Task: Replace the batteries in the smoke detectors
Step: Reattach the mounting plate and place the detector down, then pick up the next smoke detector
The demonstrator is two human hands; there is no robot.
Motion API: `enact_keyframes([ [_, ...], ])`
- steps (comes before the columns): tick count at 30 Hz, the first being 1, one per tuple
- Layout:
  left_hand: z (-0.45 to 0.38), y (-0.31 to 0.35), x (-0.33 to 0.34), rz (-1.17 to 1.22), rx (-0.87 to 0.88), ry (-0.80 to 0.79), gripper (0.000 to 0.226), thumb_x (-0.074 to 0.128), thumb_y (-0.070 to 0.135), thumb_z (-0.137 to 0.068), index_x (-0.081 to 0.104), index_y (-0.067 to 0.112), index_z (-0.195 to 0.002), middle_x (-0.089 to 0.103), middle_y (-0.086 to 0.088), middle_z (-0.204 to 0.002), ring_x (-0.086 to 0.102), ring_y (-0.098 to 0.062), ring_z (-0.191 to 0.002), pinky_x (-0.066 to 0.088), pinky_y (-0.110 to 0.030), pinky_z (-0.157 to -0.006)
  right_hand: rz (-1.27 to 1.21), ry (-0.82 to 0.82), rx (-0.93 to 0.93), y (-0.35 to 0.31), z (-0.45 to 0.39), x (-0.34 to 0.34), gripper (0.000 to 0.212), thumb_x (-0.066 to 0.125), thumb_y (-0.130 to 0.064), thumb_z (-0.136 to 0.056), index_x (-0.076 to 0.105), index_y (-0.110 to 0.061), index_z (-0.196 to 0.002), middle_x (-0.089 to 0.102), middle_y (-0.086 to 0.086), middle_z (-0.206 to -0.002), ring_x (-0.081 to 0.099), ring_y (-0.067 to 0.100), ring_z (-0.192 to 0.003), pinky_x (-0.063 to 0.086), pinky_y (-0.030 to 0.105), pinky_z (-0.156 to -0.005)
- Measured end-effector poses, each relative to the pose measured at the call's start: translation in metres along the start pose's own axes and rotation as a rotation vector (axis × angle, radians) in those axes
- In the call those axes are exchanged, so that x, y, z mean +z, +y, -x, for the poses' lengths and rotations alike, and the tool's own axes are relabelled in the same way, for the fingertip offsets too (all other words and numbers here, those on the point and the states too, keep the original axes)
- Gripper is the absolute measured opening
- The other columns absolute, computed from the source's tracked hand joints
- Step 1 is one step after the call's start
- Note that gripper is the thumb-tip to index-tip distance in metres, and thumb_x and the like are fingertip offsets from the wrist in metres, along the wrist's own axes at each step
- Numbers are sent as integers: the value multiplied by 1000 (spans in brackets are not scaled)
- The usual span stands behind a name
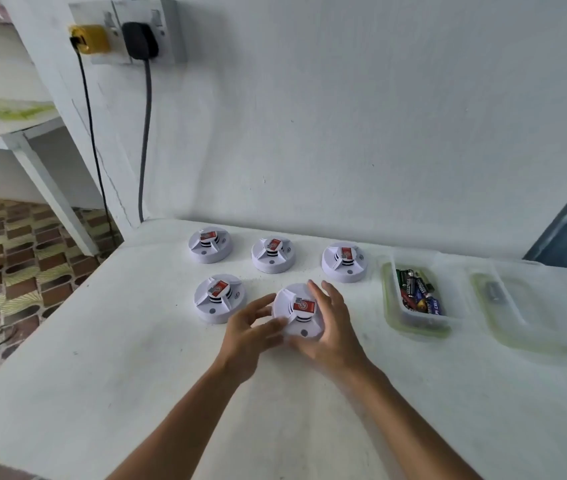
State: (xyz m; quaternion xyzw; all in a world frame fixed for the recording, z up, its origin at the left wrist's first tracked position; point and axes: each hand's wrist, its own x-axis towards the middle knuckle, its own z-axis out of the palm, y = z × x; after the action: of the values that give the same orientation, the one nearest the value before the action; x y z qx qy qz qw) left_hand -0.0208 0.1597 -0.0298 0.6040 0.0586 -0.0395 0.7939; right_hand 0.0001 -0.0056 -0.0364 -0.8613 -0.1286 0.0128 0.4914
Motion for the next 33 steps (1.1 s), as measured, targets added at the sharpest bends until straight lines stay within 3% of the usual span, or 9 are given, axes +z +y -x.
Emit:
enact_keyframes([
  [2,-7,7,0,-7,-23,-26,46,76,8,-74,67,12,-119,70,-21,-109,71,-33,-93,58,-36,-72,202,35,-51,-5,-11,4,94,78,-51,-68,33,-28,-146,27,-1,-151,27,18,-138,37,38,-109],
  [5,-17,18,2,-274,-24,24,46,79,10,-79,65,10,-123,67,-15,-113,71,-25,-89,60,-34,-73,205,73,-35,-9,-23,1,88,79,-50,-64,42,-24,-140,44,-3,-135,40,19,-124,45,36,-101],
  [8,-28,34,-7,-805,221,172,51,81,20,-76,63,17,-123,59,7,-116,62,-8,-88,51,-13,-70,226,32,44,-7,-29,0,86,82,-36,-68,40,-22,-142,37,-2,-144,35,20,-130,35,25,-103],
  [10,-33,45,-19,-887,361,183,50,81,19,-75,64,21,-122,59,9,-113,58,-4,-87,45,-5,-66,257,23,59,-4,-31,2,84,81,-33,-69,39,-24,-141,35,-2,-146,34,19,-132,31,21,-101],
  [17,-51,45,-84,-1072,480,196,46,82,18,-73,68,18,-117,67,0,-120,55,-21,-112,41,-19,-86,223,65,67,5,-27,14,87,78,-33,-69,36,-31,-145,28,-6,-151,24,11,-138,28,20,-105],
  [22,-50,31,-101,-1218,341,122,74,73,53,-62,61,23,-129,55,-3,-134,42,-28,-126,40,-45,-100,217,76,55,7,-25,16,89,77,-35,-72,31,-32,-147,24,-5,-154,20,11,-141,28,27,-111],
  [25,-50,23,-102,-1270,306,87,79,79,53,-67,51,29,-136,42,1,-146,31,-23,-135,29,-45,-106,223,74,62,7,-25,16,90,78,-37,-73,29,-34,-148,22,-7,-156,19,12,-142,28,29,-112],
  [29,-54,19,-103,-1281,310,110,76,78,53,-69,50,30,-136,39,0,-148,31,-23,-135,28,-45,-106,258,49,29,11,-25,17,92,74,-45,-76,19,-35,-150,15,-6,-159,15,13,-144,25,30,-114],
  [33,-56,17,-102,-1272,341,112,69,76,51,-73,52,28,-133,43,0,-146,35,-25,-133,32,-45,-105,546,101,-80,17,-25,23,98,48,-75,-76,5,-32,-152,-5,5,-162,-10,23,-148,5,45,-120],
])
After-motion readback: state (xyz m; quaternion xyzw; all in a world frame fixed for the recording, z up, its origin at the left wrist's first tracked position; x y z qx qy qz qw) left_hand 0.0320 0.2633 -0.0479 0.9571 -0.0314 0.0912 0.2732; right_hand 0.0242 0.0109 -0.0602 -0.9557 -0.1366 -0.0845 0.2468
